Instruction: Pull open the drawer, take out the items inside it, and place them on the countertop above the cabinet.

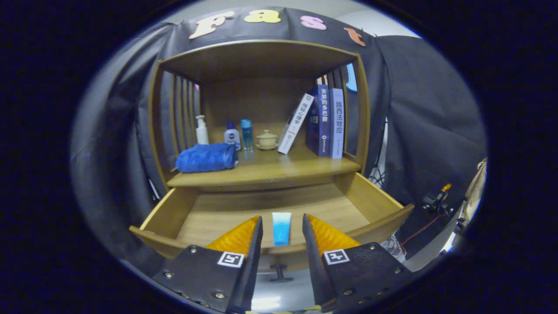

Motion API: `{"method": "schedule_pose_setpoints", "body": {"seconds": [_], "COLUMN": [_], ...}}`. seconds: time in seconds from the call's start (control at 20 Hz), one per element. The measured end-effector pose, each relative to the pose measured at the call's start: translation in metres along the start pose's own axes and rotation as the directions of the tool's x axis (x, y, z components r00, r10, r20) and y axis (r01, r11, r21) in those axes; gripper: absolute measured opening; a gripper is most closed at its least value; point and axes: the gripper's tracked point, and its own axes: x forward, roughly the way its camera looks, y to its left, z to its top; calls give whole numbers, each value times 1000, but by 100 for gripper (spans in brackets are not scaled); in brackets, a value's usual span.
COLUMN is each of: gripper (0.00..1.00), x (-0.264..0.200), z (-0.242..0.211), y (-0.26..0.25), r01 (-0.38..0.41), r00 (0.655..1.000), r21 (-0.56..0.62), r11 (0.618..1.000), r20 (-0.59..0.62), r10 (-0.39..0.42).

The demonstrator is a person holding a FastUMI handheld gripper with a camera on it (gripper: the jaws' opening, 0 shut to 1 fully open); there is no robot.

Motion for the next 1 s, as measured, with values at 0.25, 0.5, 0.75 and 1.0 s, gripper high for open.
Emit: {"method": "schedule_pose_setpoints", "body": {"seconds": [0.25, 0.5, 0.75, 1.0], "gripper": [70, 71, 71, 71], "x": [54, 88, 106, 118], "z": [-12, -50, -83, -101], "y": [15, 4, -5, 6], "r01": [-7, 78, 132, 83], "r00": [986, 898, 800, 781], "r21": [56, -18, -6, 26], "r11": [998, 997, 991, 996], "r20": [-165, -433, -590, -623], "r10": [16, -79, -110, -49]}}
